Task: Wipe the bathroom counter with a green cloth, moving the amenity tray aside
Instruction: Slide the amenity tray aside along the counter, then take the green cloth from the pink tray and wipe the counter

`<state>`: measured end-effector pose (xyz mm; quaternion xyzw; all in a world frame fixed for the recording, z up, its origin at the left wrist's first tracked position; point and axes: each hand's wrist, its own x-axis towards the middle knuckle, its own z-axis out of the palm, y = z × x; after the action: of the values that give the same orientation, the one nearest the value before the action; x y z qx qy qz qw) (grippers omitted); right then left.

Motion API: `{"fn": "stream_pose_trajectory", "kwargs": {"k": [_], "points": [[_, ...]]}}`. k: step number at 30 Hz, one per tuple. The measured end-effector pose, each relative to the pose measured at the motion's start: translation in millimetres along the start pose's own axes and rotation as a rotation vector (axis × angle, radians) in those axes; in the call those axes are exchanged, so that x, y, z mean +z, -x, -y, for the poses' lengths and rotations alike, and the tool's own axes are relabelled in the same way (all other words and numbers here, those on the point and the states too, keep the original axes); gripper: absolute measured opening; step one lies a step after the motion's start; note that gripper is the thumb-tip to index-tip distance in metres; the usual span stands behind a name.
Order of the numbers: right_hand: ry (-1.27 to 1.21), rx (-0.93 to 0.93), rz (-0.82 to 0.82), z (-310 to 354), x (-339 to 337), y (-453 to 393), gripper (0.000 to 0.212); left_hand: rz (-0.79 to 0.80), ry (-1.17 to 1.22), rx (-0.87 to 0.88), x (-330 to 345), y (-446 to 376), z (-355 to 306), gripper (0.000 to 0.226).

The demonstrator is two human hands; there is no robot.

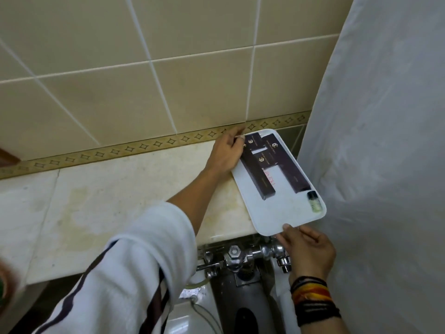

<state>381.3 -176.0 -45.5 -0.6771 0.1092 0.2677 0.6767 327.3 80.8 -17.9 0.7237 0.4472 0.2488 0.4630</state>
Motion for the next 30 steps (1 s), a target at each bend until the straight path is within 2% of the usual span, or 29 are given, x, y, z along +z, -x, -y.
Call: {"fn": "stream_pose_trajectory", "kwargs": {"k": [3,5,8,10,12,15,19,25,27,30], "points": [[0.031,0.015,0.046,-3.2,6.7,5.0,0.029,-0.111,-0.233,0.13,-15.2,24.5,7.9,0.046],[0.155,-0.085,0.047,-3.0,3.9,16.7,0.024,-0.141,-0.456,0.228,-32.5,41.5,15.0,0.048],[0.643,-0.619,0.052,12.2,7.8,37.2,0.033,-0.156,-0.752,0.326,-63.6,60.6,23.4,0.054],[0.801,-0.927,0.198,21.5,31.2,44.6,0.031,-0.155,-0.856,0.331,-85.1,75.5,24.3,0.058],[0.949,-1.102,0.386,32.8,70.7,45.7,0.052,-0.165,-0.892,0.323,-101.6,88.7,21.5,0.061],[1.221,-1.354,0.496,48.1,130.0,54.3,0.07,-0.217,-0.903,0.292,-133.1,113.7,15.0,0.062],[1.388,-1.409,0.581,43.5,172.4,91.5,0.072,-0.293,-0.936,0.236,-203.1,159.2,19.7,0.064],[1.308,-1.481,0.667,8.8,206.5,211.9,0.069,-0.422,-0.883,0.025,-320.1,257.8,48.5,0.061],[1.296,-1.491,0.751,-19.9,209.4,264.7,0.068,-0.468,-0.841,-0.057,-353.0,300.6,69.0,0.058],[1.249,-1.425,0.964,-71.7,214.6,340.3,0.062,-0.526,-0.787,-0.201,-398.7,354.0,108.4,0.051]]}}
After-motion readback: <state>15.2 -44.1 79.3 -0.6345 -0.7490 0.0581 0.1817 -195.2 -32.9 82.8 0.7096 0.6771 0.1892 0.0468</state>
